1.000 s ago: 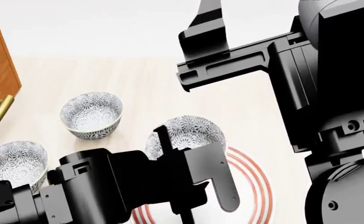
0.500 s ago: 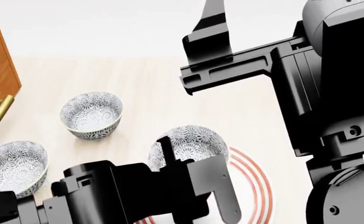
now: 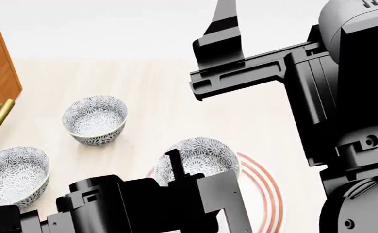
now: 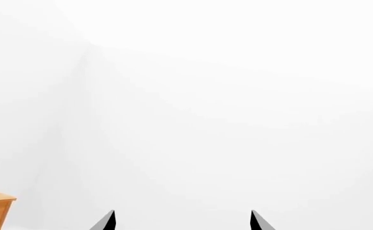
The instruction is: Put the bowl at the front on the plate.
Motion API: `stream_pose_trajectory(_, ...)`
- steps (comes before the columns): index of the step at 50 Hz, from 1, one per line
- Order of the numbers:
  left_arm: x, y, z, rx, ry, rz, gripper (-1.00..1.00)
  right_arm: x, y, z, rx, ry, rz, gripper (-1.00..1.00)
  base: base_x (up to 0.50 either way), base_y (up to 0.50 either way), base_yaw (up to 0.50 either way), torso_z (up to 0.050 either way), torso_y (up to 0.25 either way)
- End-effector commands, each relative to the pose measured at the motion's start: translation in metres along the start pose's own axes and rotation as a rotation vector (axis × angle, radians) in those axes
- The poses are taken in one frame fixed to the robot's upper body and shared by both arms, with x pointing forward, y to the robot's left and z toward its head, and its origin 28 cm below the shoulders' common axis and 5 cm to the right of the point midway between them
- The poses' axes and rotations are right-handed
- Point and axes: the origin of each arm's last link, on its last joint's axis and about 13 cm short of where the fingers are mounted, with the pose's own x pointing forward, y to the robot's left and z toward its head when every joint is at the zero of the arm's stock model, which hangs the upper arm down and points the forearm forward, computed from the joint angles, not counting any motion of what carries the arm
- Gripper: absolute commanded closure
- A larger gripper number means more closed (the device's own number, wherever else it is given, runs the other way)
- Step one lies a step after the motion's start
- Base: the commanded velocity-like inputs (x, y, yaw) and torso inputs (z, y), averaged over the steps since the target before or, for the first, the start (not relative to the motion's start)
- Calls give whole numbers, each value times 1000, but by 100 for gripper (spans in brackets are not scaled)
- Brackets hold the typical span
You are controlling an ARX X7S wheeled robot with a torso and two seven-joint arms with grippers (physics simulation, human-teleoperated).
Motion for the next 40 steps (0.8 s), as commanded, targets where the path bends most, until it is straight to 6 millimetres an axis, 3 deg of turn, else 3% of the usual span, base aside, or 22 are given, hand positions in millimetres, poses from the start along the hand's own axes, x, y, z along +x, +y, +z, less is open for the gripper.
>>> stream_pose_trajectory(1, 1, -2, -1, 12, 1, 14, 100, -1, 0, -1, 2, -1, -4, -100, 0, 0, 0, 0, 0)
stream_pose_trajectory(40, 9, -18, -9, 30, 8, -12, 100, -4, -1, -4, 11, 1, -5, -100, 0, 0, 0, 1, 0)
